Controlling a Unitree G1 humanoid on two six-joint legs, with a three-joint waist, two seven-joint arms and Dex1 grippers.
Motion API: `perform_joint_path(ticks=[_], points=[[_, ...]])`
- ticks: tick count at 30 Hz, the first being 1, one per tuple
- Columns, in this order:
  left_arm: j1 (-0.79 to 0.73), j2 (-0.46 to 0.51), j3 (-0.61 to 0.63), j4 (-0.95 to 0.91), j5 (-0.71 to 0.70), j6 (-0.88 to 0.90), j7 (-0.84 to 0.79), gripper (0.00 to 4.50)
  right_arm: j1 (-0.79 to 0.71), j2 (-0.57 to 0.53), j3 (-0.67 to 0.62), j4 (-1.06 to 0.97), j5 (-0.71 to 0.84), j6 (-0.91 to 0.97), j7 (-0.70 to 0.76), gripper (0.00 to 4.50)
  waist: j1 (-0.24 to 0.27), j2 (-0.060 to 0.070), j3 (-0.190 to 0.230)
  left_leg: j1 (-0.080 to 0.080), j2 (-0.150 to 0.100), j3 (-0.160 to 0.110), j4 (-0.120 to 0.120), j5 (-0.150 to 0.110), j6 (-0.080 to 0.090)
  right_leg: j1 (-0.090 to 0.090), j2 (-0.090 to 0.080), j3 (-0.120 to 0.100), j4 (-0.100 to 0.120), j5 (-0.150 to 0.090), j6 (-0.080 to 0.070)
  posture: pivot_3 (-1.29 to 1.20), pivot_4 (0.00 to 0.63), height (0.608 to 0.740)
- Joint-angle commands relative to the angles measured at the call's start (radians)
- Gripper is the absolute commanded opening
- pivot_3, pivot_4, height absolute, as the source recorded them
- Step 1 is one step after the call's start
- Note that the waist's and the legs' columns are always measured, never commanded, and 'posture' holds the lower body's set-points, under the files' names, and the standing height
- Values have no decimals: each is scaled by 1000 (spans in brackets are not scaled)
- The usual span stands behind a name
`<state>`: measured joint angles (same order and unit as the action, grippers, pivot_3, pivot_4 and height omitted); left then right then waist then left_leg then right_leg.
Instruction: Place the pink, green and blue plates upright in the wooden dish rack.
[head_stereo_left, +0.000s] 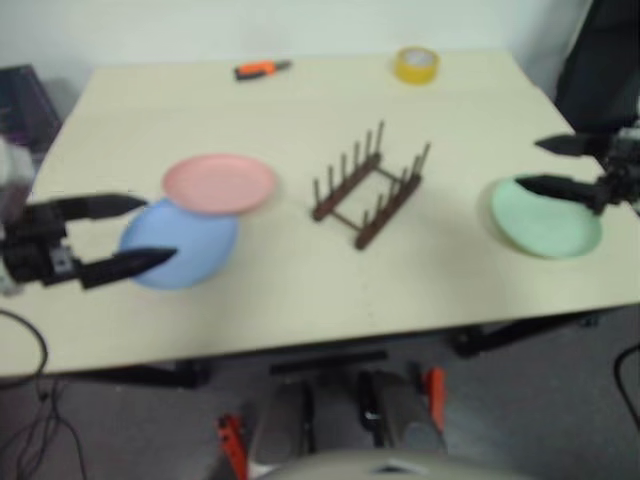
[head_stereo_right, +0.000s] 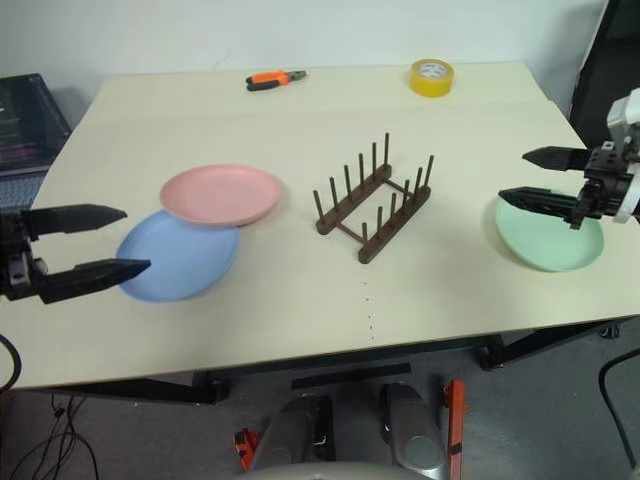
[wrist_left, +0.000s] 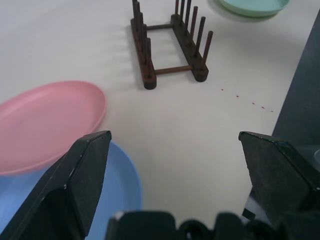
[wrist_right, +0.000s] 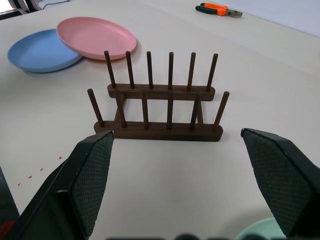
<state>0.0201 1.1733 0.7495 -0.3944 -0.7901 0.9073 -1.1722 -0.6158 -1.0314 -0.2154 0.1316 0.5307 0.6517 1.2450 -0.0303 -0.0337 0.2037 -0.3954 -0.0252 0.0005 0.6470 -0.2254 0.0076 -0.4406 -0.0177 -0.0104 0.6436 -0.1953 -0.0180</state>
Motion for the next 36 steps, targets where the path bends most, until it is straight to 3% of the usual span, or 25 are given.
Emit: perform_joint_path(ticks=[1,9,12,15,20,23,29,36], points=[[7,1,64,-32,-22,13,-5,4500,-23,3,-32,-26,20,-14,-15,4459,1,0,0,0,0,0,0,0,0,0,0,0,0,0,0,0,150,740],[-20,-14,4,-117,-57,2,58,4500,-45,26,-8,-30,14,-39,-3,4459,2,0,0,0,0,-1,-1,0,0,0,0,0,0,0,0,0,150,740],[-77,-53,-210,-204,-20,-21,172,4500,-32,14,-6,-35,8,-42,9,4459,4,0,0,0,0,0,0,0,0,1,0,0,0,0,0,0,150,740],[-166,-154,-471,-251,52,-34,296,4500,-22,3,-1,-53,7,-36,10,4459,9,0,0,0,-1,1,1,0,0,2,0,2,-1,1,2,0,150,740],[-306,-401,-872,-209,265,-65,495,4500,-25,-25,2,-97,23,-2,25,4459,16,-1,-1,-1,-1,0,2,0,0,2,0,2,-1,6,10,0,150,740],[-369,-559,-1005,-128,364,-83,595,4500,4,-40,-12,-142,33,20,25,4459,18,-2,-1,-2,-1,0,2,0,0,2,0,3,-1,6,10,0,150,740],[-453,-792,-1112,67,510,-125,739,4500,68,-59,-79,-249,76,82,-26,4459,26,-2,-1,-2,-1,-1,4,0,0,2,2,2,0,6,10,0,150,740],[-466,-872,-1156,186,622,-145,799,4500,116,-68,-125,-304,98,108,-71,4459,28,-2,-1,-2,-1,-2,4,0,0,2,2,2,0,6,10,0,150,740]])
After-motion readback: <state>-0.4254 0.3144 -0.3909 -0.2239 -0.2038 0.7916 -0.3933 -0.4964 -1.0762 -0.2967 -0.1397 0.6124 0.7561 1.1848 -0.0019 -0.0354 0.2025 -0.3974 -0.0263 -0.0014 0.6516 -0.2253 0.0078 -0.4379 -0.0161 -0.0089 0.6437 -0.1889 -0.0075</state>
